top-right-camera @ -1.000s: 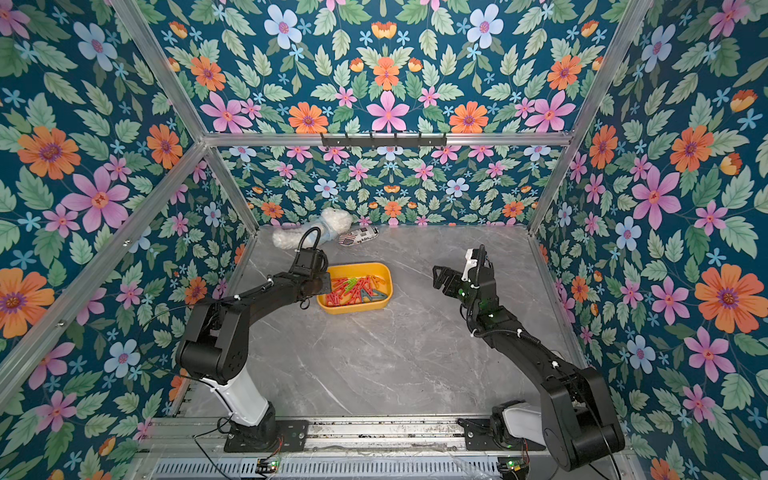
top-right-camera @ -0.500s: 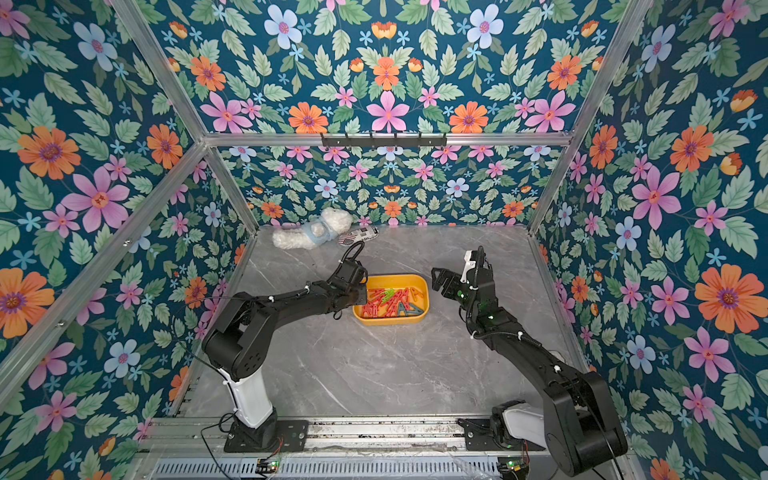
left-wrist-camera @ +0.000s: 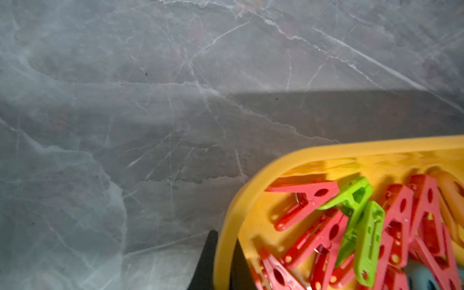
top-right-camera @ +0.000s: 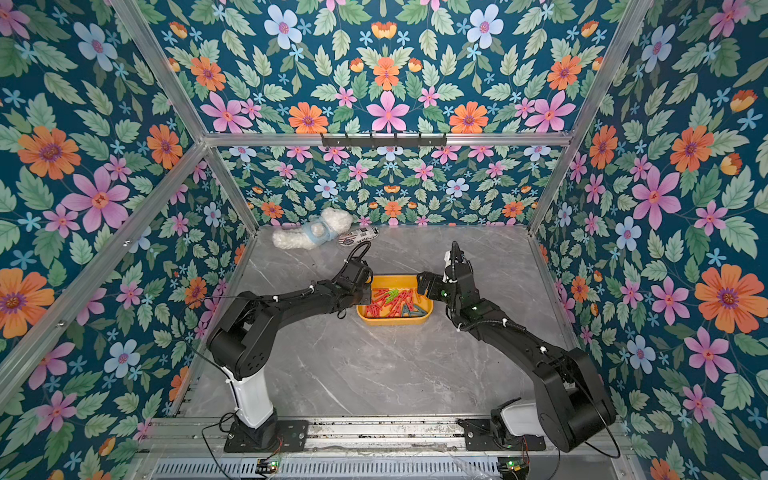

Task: Take the clothespins out of the storage box
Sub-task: Move the storage box to the center of the board, then pick up the clothespin from the storage box.

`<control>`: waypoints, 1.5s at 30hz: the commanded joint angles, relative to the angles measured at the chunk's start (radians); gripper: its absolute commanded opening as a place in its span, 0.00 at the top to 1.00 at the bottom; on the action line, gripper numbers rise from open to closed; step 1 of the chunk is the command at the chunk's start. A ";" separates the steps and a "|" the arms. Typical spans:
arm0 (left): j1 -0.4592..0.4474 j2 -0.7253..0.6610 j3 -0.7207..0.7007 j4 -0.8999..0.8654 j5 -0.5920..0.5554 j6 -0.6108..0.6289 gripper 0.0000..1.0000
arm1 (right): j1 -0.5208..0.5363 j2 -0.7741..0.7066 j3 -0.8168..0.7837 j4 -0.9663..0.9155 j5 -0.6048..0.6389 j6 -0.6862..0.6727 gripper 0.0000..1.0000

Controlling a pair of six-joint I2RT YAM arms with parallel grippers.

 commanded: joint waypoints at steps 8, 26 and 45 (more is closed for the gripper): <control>0.013 -0.060 0.002 -0.062 -0.023 0.035 0.35 | 0.016 0.185 0.182 -0.193 0.007 -0.002 0.44; 0.030 -0.378 -0.084 -0.065 -0.045 -0.066 0.00 | 0.051 0.515 0.470 -0.464 0.112 0.005 0.76; 0.048 -0.477 -0.159 -0.041 -0.024 -0.104 0.00 | 0.065 0.598 0.498 -0.513 0.103 0.015 0.83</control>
